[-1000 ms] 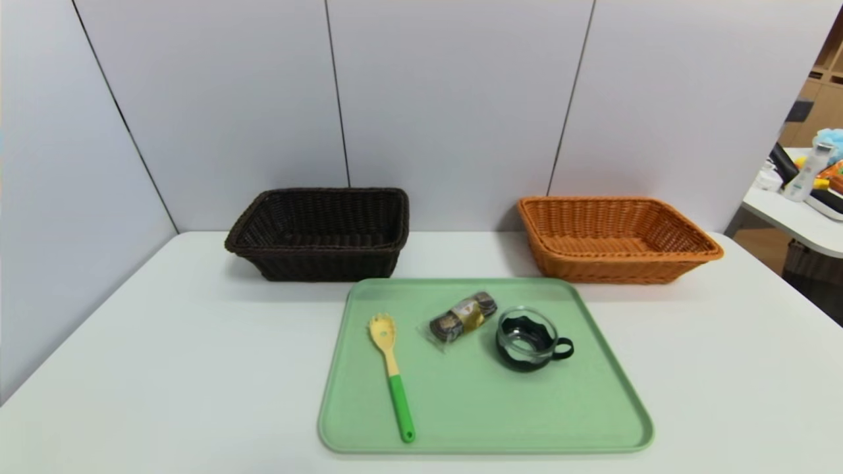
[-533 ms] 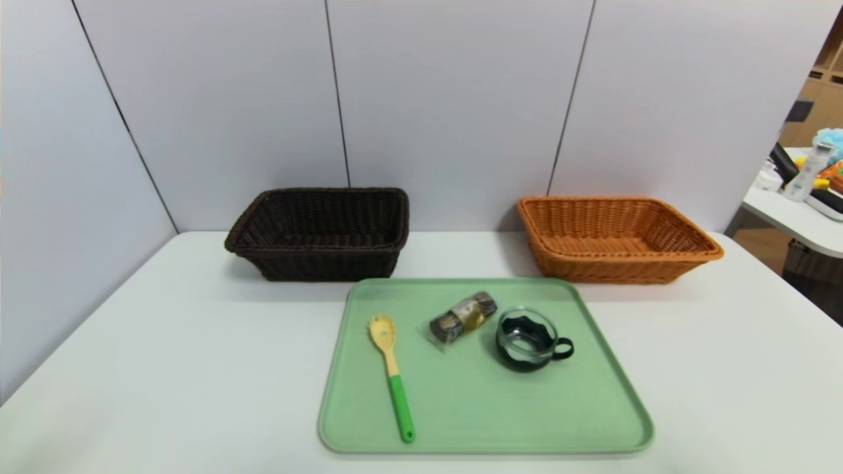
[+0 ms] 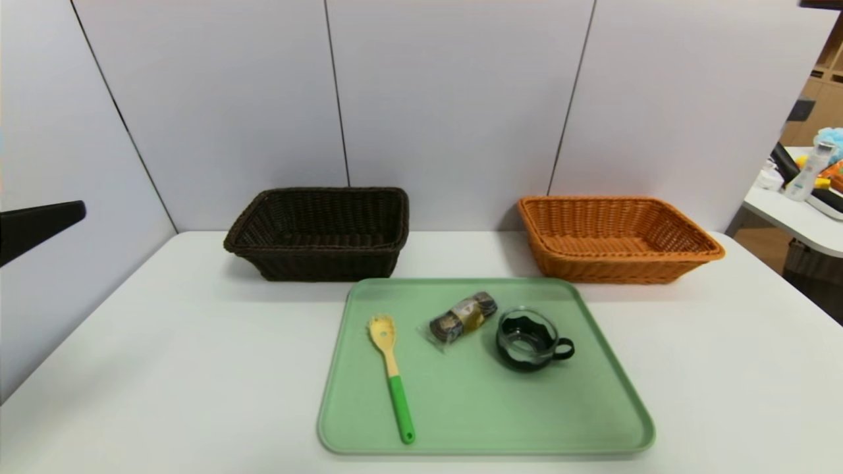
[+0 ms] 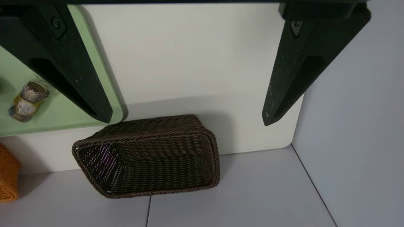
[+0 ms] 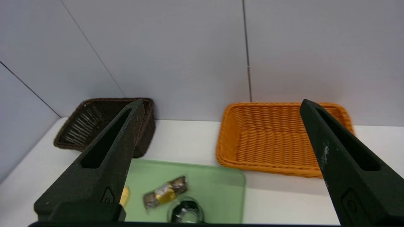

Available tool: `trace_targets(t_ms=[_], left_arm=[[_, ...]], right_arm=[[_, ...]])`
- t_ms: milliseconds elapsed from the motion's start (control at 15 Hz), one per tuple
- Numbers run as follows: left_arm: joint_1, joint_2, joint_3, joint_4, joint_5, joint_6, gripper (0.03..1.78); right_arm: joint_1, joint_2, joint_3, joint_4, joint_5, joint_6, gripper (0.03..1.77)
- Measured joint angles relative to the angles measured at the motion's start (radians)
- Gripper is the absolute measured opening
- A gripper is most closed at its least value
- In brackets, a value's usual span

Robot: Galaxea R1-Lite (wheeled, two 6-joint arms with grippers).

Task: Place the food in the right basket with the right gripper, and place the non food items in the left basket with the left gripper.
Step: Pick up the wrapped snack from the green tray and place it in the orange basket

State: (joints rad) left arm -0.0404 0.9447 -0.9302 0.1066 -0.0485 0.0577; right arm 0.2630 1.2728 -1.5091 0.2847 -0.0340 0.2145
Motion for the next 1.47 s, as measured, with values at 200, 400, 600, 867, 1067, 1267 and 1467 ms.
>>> trace_targets(t_ms=[200, 400, 600, 867, 1067, 1267, 1467], left_arm=[[-0.043, 0.043, 0.002, 0.001, 0.046, -0.003, 1.69], [-0.049, 0.063, 0.004, 0.001, 0.05, -0.004, 1.69], [-0.05, 0.071, 0.017, 0.003, 0.051, -0.004, 1.69], [-0.05, 0.063, 0.049, 0.002, 0.053, -0.004, 1.69], [-0.05, 0.051, 0.06, 0.003, 0.054, -0.003, 1.69], [-0.05, 0.041, 0.068, 0.004, 0.056, -0.003, 1.69], [-0.05, 0.026, 0.086, 0.005, 0.06, 0.0, 1.69]], right_arm=[[0.158, 0.204, -0.196, 0.093, -0.123, 0.116, 1.7], [0.26, 0.389, -0.379, 0.244, -0.176, 0.286, 1.7], [0.342, 0.512, -0.436, 0.381, -0.181, 0.454, 1.7], [0.414, 0.595, -0.444, 0.509, -0.149, 0.654, 1.7], [0.428, 0.63, -0.445, 0.539, -0.141, 0.723, 1.7], [0.437, 0.663, -0.445, 0.538, -0.129, 0.771, 1.7], [0.463, 0.69, -0.445, 0.537, -0.117, 0.802, 1.7]])
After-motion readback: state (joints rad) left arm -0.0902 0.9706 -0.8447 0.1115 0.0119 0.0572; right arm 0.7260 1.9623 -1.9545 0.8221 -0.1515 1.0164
